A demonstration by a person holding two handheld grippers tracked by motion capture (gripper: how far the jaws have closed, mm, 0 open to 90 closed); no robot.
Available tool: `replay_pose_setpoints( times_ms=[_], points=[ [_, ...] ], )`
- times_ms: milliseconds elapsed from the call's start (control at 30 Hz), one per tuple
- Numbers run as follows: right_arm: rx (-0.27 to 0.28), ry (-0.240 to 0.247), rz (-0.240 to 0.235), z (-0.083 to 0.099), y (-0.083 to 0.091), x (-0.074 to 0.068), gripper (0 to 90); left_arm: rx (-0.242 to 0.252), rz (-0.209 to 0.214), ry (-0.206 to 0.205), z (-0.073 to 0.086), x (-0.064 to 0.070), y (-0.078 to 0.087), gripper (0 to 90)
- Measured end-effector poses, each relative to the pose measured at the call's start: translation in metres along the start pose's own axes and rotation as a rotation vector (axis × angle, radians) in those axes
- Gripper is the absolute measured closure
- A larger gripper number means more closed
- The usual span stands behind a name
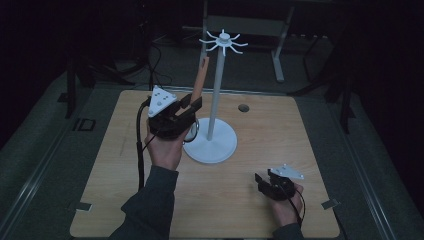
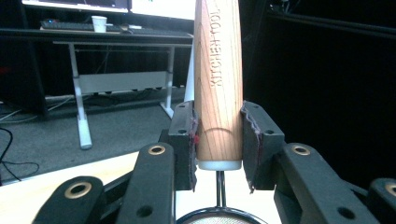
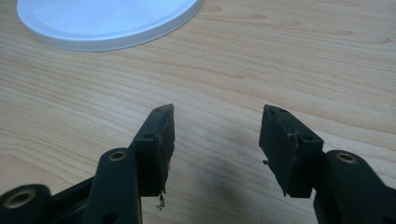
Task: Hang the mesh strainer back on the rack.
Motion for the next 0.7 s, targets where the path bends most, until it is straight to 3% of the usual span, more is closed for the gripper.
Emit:
replay_pose_setpoints(
  times_ms=[467,700],
  points=[
    [0.0,-0.001,0.002,0.0,0.0,0.0,45.0,0.035,-0.019,0.013,-0.013,-0.002,-0.005,68.4],
    [0.0,0.0,0.001,0.0,0.0,0.0,44.9,0.048,-0.008,0.035,-0.016,-0.001,-0.011,68.4]
  ],
)
Point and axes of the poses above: each handheld gripper's, and its own axes: y roughly backward along the jaws, z roughly out of its underside, x roughly to its right, the point moved 7 cm from there along -y, roughly forward along the jaws, and after that the axes turned 4 degrees about z, right-handed, at the moved point
